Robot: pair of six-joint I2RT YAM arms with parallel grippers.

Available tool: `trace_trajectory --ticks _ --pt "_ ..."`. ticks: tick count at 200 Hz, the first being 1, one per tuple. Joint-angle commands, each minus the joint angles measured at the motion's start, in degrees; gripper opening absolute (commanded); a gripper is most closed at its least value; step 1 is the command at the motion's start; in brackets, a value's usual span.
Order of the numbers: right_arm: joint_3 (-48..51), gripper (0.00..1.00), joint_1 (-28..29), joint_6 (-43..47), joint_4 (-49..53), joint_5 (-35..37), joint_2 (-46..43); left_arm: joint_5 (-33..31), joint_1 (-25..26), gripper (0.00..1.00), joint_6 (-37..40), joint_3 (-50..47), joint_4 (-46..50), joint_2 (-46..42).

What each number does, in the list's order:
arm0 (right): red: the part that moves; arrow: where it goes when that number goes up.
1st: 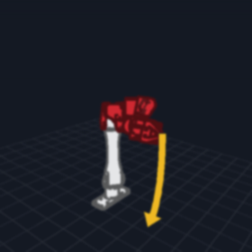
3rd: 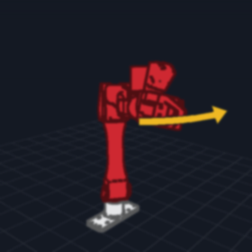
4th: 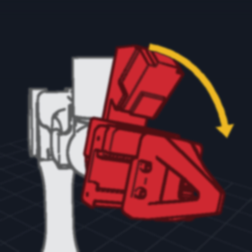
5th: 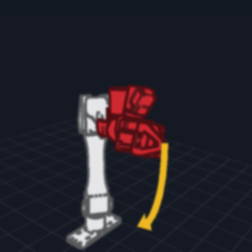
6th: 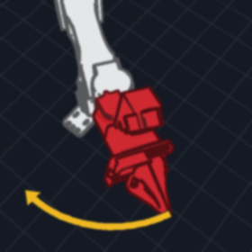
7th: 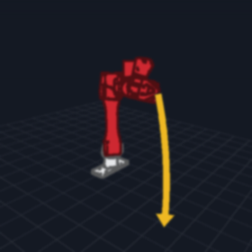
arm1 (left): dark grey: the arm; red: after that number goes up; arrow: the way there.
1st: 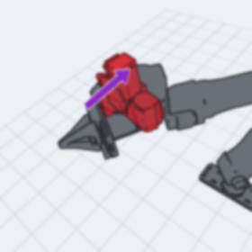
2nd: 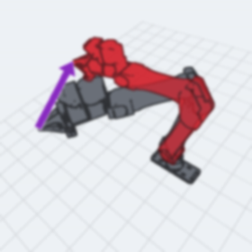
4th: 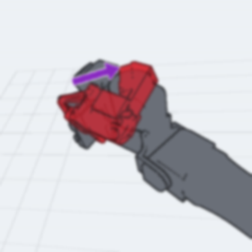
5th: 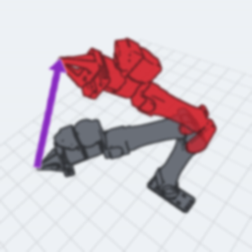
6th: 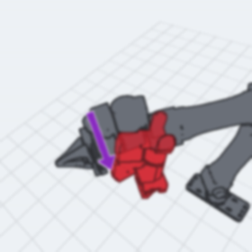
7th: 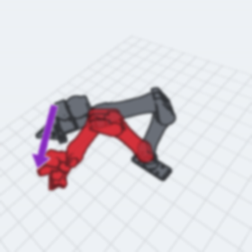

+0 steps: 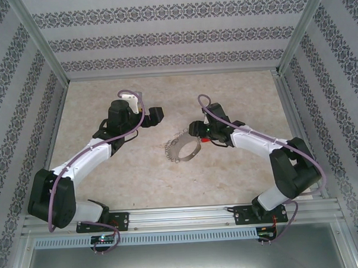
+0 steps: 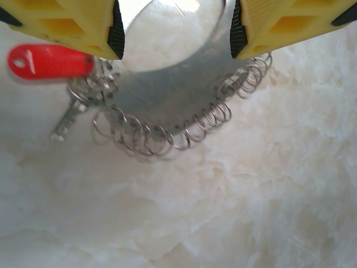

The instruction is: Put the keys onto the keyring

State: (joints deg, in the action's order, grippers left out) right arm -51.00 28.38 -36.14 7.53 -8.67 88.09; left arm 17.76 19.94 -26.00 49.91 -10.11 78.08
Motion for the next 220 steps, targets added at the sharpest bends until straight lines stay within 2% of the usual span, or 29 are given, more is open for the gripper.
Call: trace_trajectory --ticks 1,59,119,174,220 --pt "2.77 0.56 0.66 0.37 2.8 1.61 0.21 -0.75 0.66 1.0 0.14 2.07 0.62 0.48" --pt "1.88 0.56 4.49 -2.85 -1.15 -1.51 8.12 -0.83 0.89 1.0 0.33 2.21 0.48 0.4" --pt "-9.6 0.56 10.16 -4.75 -4.4 -7.76 17.41 -0.89 0.98 1.0 0.26 2.91 0.43 1.01" --pt "-6.46 0.57 6.07 -2.31 -2.99 -4.04 8.54 -0.72 1.26 1.0 0.26 2.58 0.52 0.36" --pt "-5.59 0.56 1.44 5.1 2.54 0.3 6.08 -0.77 1.34 1.0 0.58 2.65 1.35 -0.26"
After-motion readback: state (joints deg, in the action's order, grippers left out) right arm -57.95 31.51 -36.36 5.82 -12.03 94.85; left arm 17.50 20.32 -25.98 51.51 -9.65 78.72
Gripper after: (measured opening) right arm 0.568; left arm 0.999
